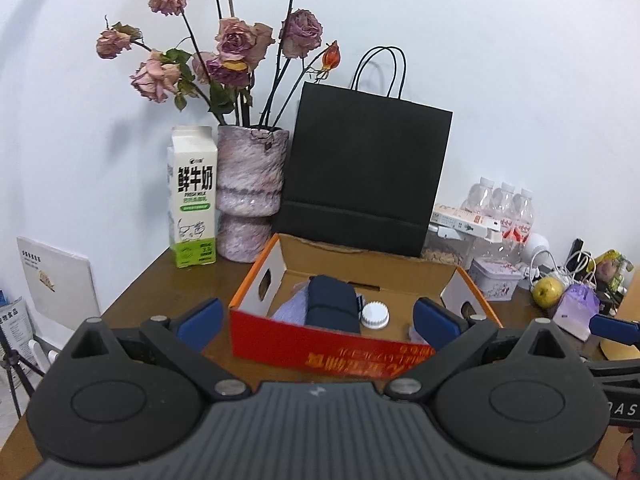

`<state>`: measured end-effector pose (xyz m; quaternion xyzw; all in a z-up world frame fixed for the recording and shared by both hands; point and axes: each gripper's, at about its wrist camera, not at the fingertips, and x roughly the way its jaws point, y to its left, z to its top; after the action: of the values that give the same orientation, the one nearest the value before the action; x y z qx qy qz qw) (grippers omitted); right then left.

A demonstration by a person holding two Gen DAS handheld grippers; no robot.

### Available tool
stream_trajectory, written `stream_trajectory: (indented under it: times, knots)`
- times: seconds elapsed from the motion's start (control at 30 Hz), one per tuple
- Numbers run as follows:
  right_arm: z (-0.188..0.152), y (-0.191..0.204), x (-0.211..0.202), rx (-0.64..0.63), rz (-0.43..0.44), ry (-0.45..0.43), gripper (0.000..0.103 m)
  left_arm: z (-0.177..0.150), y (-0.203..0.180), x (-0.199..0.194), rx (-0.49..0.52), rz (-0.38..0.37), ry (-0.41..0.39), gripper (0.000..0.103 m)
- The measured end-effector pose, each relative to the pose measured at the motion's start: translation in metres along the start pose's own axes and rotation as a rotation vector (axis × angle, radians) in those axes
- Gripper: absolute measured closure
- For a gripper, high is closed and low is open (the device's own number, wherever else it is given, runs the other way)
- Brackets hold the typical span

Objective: Organize objects
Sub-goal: 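Withdraw both tools from the box back over the table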

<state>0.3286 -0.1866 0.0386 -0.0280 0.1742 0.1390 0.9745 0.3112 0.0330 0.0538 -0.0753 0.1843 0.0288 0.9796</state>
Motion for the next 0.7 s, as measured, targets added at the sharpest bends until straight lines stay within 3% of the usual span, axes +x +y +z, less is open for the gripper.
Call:
stream_trajectory:
  times: [0.7]
  knots:
    - [-0.074, 0.013, -0.058, -0.014, -0.007, 0.075, 0.0, -0.061, 0.034, -0.047, 0.073, -0.005, 0.085, 0.0]
